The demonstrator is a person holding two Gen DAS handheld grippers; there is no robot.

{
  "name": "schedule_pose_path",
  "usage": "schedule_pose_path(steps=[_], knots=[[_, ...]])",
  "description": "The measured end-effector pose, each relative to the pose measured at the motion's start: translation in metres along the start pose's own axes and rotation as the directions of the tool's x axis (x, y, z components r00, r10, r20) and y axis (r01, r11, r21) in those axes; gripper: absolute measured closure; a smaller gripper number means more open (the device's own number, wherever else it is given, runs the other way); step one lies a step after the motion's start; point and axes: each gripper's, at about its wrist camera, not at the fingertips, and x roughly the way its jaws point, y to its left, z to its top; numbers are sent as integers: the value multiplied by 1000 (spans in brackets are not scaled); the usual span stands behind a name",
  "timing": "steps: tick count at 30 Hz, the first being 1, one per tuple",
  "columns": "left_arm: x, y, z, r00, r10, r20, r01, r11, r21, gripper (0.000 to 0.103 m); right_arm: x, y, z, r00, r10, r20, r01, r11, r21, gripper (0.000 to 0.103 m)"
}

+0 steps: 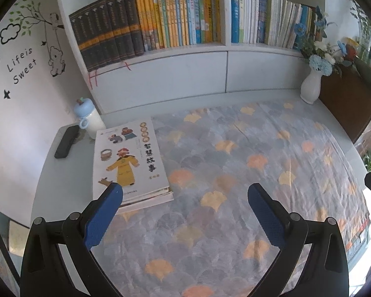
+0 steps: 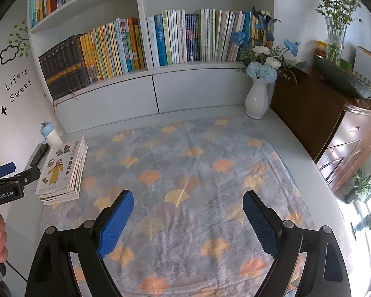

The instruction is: Organize books

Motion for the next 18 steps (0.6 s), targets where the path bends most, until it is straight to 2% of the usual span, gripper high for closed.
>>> schedule_pose_path(steps=[13,18], knots=[[5,-27,-7,1000,-7,-23,8,999,38,2,6,-7,-5,999,4,-32,-4,1000,9,15],[0,-42,-3,999,-33,-21,34,999,33,2,-3,-11,-6,999,-2,-49,2,1000,-2,15]])
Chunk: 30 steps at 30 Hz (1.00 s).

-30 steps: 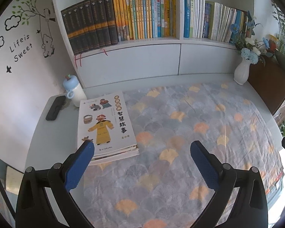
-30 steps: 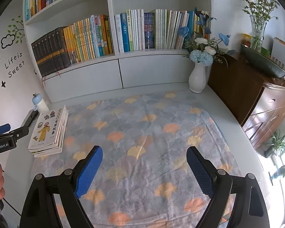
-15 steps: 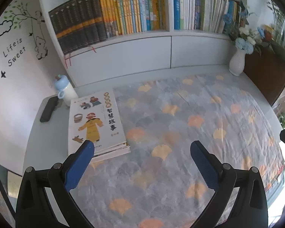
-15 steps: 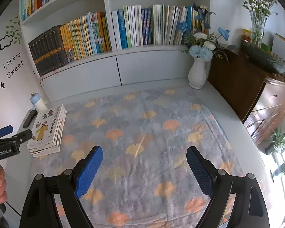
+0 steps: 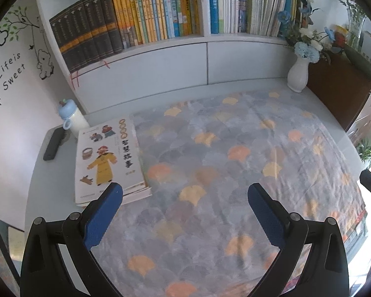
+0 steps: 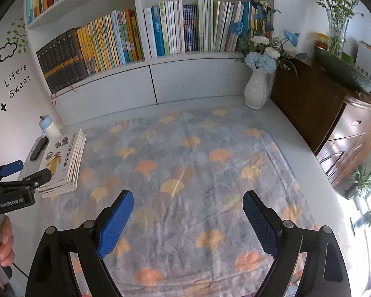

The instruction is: Organize books

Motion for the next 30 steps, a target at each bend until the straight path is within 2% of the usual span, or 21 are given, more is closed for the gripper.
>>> schedule_pose_path(steps=[6,11,18,24,30], knots=[[-7,-23,8,1000,8,11,-8,1000,-21,2,-19,-16,0,999,-20,37,22,999,-39,15],[-14,-40,10,1000,9,17,-8,999,-33,2,-22,-42,5,999,6,43,-5,1000,-20,15],[-14,-61,16,999,44,-1,-44,998,-47,2,-26,-76,19,996,48,74,-48,999,-1,15],[6,-74,24,998,70,-2,-70,996,-50,2,-15,-92,31,994,83,72,-83,997,-7,15],[21,-75,28,996,83,-28,-85,991,-107,2,2,-90,37,991,124,52,-121,991,-54,15]])
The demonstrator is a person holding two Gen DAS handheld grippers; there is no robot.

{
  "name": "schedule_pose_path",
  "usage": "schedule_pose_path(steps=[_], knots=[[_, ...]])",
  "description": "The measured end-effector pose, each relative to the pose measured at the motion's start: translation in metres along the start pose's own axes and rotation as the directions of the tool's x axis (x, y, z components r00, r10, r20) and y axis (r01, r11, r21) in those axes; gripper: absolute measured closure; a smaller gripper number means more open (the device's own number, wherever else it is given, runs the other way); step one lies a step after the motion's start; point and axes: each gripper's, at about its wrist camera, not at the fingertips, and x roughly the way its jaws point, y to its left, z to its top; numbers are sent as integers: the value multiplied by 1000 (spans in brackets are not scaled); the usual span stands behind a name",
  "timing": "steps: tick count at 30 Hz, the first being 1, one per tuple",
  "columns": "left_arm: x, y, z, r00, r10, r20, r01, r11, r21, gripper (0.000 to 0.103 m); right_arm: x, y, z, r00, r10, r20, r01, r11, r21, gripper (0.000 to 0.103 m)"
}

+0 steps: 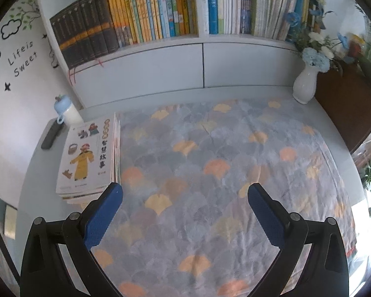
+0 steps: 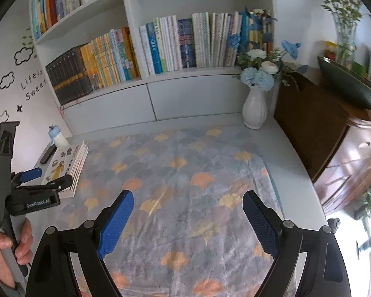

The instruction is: Organize books

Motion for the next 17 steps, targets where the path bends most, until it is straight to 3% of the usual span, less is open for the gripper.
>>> schedule_pose_path(steps=[13,17], knots=[[9,-5,4,999,49,-11,-49,999,-15,2,34,9,16,998,62,-20,-64,994,-92,15],[11,-10,2,997,66,29,-66,998,14,2,47,11,17,997,70,-42,-74,992,-99,15]])
